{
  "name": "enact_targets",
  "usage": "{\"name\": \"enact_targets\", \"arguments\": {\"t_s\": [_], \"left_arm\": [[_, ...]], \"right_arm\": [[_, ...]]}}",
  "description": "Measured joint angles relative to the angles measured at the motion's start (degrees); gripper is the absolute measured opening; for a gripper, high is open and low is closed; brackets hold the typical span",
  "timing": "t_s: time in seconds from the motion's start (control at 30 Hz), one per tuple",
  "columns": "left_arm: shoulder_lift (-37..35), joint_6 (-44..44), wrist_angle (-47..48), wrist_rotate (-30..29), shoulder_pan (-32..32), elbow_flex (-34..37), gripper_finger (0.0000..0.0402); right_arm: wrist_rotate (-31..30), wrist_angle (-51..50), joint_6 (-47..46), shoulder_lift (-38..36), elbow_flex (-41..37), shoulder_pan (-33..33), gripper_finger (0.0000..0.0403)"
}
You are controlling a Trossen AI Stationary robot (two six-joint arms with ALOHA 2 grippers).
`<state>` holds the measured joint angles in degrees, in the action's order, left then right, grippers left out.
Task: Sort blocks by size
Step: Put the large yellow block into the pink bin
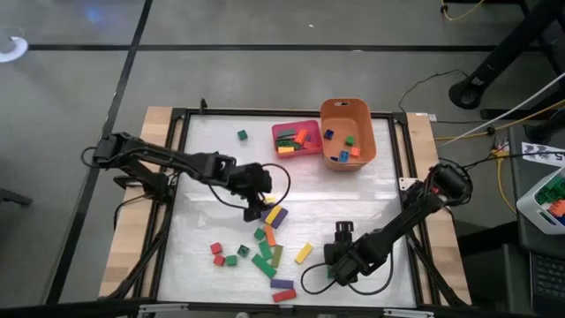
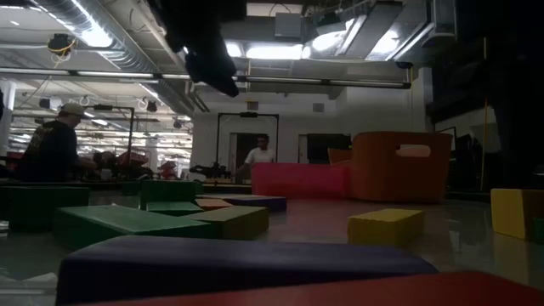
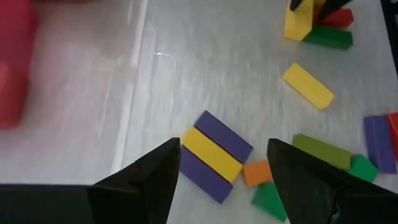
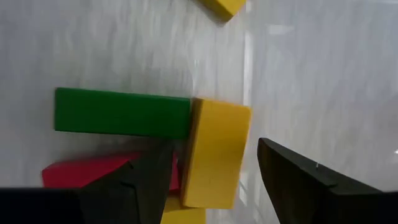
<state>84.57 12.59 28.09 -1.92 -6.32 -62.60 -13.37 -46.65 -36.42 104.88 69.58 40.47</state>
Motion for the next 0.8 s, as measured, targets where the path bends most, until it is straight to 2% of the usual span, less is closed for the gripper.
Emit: {"name": "enact_targets", "arguments": {"t_s": [0.27,0.43,0.53,0.8], "left_arm": [[-0.1,2.5,-0.2,-2.1,-4.7,0.7,0.0227],[-0.1,4.3,-0.2,-3.3,-7.8,0.7,0.0227],[-0.1,5.4,-0.1,-4.8,-9.9,0.7,0.0227],[0.0,7.2,0.0,-5.4,-15.0,0.7,0.0227]], "right_arm": [[0.1,-0.5,-0.5,2.8,0.1,-0.4,0.0225],[-0.8,-1.1,-0.3,4.1,0.0,-1.4,0.0168],[-2.8,-1.0,2.3,4.1,0.0,-2.5,0.0132],[-8.4,-1.2,14.0,4.1,0.1,-9.0,0.0132]]}}
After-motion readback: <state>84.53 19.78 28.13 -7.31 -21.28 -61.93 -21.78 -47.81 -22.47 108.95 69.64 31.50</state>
